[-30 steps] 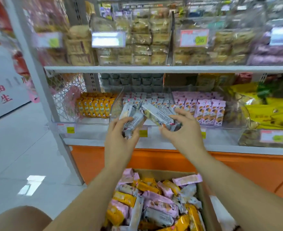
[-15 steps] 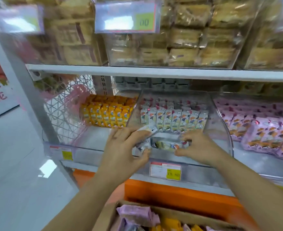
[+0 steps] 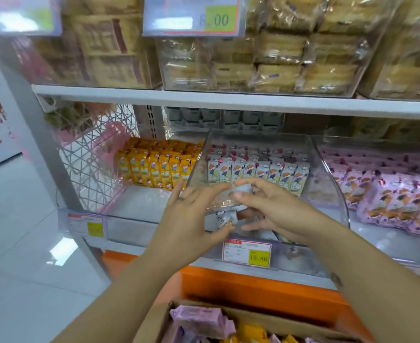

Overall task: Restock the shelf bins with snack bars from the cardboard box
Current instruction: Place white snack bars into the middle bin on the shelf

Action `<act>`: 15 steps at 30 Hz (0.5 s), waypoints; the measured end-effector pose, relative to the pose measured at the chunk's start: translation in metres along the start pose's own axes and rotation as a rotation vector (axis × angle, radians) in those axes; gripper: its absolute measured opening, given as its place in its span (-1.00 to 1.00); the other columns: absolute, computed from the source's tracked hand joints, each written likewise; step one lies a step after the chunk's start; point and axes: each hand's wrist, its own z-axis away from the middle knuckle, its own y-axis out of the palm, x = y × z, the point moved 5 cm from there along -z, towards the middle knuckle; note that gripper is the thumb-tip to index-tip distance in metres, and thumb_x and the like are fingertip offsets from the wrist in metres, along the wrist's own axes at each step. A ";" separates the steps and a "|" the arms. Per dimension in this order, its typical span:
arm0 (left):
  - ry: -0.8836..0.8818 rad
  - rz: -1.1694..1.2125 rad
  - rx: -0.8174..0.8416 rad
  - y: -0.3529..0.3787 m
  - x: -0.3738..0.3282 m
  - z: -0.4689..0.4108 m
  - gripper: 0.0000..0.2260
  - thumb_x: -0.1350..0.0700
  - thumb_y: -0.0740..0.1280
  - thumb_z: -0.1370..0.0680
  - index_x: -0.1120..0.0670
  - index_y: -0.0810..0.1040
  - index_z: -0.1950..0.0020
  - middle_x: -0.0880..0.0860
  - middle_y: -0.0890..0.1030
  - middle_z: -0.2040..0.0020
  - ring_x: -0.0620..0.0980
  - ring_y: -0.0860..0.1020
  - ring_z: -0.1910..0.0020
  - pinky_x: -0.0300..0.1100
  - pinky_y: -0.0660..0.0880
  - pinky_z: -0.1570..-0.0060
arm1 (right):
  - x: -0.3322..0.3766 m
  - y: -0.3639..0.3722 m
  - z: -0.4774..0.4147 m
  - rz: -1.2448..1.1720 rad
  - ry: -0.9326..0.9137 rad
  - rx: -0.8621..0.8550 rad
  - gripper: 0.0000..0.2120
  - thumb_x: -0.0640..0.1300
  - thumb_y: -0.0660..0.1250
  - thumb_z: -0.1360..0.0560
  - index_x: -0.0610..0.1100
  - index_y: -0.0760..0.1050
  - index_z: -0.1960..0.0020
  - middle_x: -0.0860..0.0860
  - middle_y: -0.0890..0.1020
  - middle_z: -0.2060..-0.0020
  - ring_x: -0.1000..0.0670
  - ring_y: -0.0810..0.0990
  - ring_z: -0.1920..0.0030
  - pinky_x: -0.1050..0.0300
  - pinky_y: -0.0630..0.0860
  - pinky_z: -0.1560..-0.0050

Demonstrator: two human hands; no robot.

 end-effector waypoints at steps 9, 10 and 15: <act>-0.009 -0.067 0.094 0.005 0.007 -0.015 -0.43 -0.31 0.27 -0.40 -0.17 0.40 -0.37 -0.18 0.52 -0.25 -0.17 0.34 -0.34 -0.05 -0.19 -0.46 | 0.009 -0.026 0.009 0.193 -0.313 -0.282 -0.63 -0.44 0.38 -0.42 0.02 0.50 0.02 0.02 0.61 -0.02 -0.04 0.68 0.10 0.11 0.62 0.05; -0.009 -0.064 0.080 0.004 0.008 -0.015 -0.47 -0.29 0.31 -0.41 -0.16 0.44 -0.34 -0.17 0.53 -0.24 -0.15 0.37 -0.32 -0.05 -0.19 -0.45 | 0.010 -0.027 0.010 0.210 -0.329 -0.268 -0.61 -0.46 0.38 -0.40 0.02 0.51 0.05 0.06 0.62 -0.03 -0.01 0.67 0.06 0.10 0.61 0.01; -0.058 -0.051 0.097 -0.002 0.008 -0.018 -0.65 -0.19 0.39 -0.44 -0.10 0.57 -0.17 -0.18 0.56 -0.15 -0.16 0.41 -0.27 -0.07 -0.22 -0.46 | 0.012 -0.024 0.019 0.216 -0.344 -0.179 -0.64 -0.48 0.40 -0.37 -0.01 0.55 0.14 0.22 0.64 0.07 0.25 0.61 -0.01 0.28 0.55 0.00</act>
